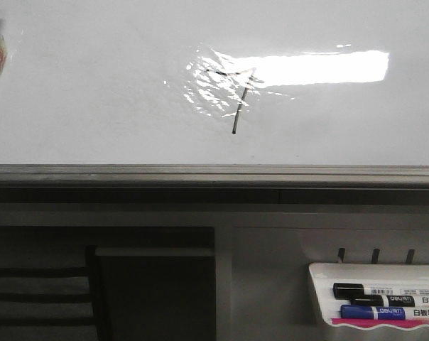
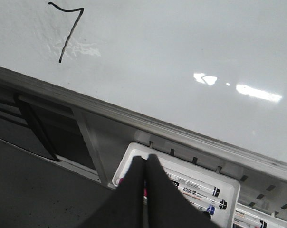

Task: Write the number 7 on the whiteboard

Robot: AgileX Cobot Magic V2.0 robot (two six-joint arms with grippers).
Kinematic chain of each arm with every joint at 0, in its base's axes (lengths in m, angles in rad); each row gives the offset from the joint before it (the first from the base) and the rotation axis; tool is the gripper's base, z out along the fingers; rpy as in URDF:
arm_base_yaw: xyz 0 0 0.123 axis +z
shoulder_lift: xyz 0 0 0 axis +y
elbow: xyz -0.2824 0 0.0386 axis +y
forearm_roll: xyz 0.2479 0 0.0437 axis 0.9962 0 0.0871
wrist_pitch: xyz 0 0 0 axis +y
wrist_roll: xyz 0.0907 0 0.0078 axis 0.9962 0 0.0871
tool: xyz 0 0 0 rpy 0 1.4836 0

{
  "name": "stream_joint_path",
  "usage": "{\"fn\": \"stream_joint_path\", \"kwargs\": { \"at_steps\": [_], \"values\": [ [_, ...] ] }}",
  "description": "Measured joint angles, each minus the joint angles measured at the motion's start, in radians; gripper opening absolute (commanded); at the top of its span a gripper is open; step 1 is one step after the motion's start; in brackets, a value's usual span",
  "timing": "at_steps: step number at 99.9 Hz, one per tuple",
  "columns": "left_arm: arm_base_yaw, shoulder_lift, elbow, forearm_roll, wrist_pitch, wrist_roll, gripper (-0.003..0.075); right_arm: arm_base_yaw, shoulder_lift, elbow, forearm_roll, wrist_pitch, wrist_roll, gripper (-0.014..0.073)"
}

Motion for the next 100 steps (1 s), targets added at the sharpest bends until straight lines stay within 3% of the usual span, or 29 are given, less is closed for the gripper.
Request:
{"fn": "stream_joint_path", "kwargs": {
  "at_steps": [22, 36, 62, 79, 100],
  "values": [
    [0.0, 0.0, 0.0, 0.0, -0.001, 0.0, -0.002, -0.002, -0.021, 0.006, -0.002, -0.002, 0.0, -0.0071],
    [0.0, 0.0, 0.0, 0.0, -0.001, 0.0, -0.002, -0.091, -0.124, 0.07, 0.008, -0.037, 0.0, -0.0071],
    [0.0, 0.0, 0.0, 0.0, -0.001, -0.001, -0.002, -0.322, -0.377, 0.368, 0.026, -0.287, 0.0, -0.0071],
    [0.0, 0.0, 0.0, 0.0, -0.001, -0.001, -0.002, -0.357, -0.483, 0.526, 0.028, -0.432, 0.0, -0.0071],
    [0.0, 0.0, 0.0, 0.0, -0.002, -0.001, -0.002, -0.357, -0.51, 0.526, 0.033, -0.517, 0.0, -0.0071]
  ]
}}
